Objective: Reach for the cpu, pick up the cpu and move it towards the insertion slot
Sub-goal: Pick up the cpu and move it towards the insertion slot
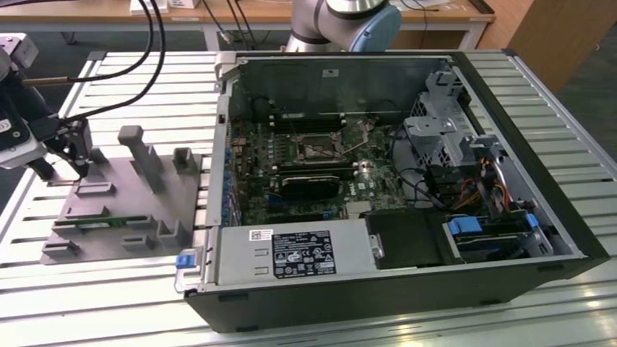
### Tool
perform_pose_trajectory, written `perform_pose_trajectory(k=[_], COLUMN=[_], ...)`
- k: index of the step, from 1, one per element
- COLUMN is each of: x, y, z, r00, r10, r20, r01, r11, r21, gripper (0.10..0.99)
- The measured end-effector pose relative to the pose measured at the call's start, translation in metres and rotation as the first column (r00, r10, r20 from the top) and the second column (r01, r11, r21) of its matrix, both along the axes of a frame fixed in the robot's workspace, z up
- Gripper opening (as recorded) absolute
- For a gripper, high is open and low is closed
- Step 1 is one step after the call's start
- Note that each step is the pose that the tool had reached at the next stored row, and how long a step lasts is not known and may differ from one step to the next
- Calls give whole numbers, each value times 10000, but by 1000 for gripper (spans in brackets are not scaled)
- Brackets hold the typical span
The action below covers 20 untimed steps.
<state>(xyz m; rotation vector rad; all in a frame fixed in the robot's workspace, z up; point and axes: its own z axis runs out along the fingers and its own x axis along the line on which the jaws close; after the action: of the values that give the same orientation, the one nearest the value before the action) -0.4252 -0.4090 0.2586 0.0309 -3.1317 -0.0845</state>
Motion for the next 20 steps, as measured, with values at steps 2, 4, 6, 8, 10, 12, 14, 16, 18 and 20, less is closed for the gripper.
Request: perform_pose_trajectory(k=[2,4,6,8,10,12,14,16,18,20], x=[0,0,0,0,0,0,0,0,0,0], y=[0,0,0,0,0,0,0,0,0,0], z=[16,30,41,52,66,79,95,119,148,180], r00=[10000,10000,10000,10000,10000,10000,10000,10000,10000,10000], r10=[0,0,-1,0,-1,0,0,-1,0,0], r20=[1,1,2,-1,-1,1,0,1,0,0], r01=[0,0,1,0,1,0,0,1,0,0], r11=[10000,10000,10000,10000,10000,10000,10000,10000,10000,10000], r21=[0,0,1,0,-1,0,0,0,0,0], gripper=[529,529,529,529,529,529,529,529,529,529])
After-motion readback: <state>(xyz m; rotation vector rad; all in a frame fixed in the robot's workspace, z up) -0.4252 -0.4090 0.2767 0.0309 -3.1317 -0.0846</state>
